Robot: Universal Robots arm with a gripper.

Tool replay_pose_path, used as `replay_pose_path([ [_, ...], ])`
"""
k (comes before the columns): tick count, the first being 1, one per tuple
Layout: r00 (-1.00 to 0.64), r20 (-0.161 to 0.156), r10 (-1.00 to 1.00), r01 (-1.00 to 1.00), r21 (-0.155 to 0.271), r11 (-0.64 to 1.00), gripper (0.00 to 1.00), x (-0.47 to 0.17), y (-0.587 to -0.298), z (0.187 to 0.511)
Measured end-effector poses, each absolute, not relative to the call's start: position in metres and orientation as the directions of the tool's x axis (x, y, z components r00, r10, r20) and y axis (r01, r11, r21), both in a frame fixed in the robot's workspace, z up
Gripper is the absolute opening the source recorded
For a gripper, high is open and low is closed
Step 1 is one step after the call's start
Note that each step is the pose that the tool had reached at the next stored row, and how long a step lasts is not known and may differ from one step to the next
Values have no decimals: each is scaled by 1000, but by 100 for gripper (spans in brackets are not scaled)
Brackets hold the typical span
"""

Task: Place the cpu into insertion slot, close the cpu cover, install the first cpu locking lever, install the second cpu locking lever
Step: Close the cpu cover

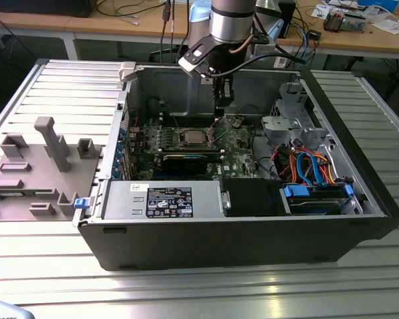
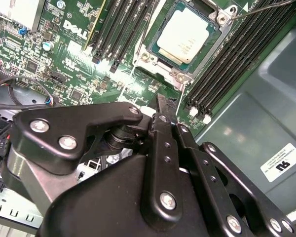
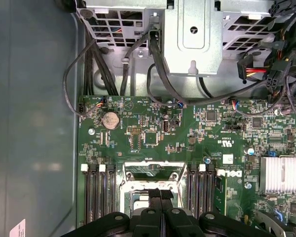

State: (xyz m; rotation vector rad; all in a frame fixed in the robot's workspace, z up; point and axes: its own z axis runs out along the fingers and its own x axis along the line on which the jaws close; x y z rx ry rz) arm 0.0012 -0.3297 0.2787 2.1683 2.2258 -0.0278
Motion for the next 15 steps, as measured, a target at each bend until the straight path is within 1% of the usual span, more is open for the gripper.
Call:
replay_pose_path([
  [15,-26,-37,999,1000,11,26,11,5,-330,278],
])
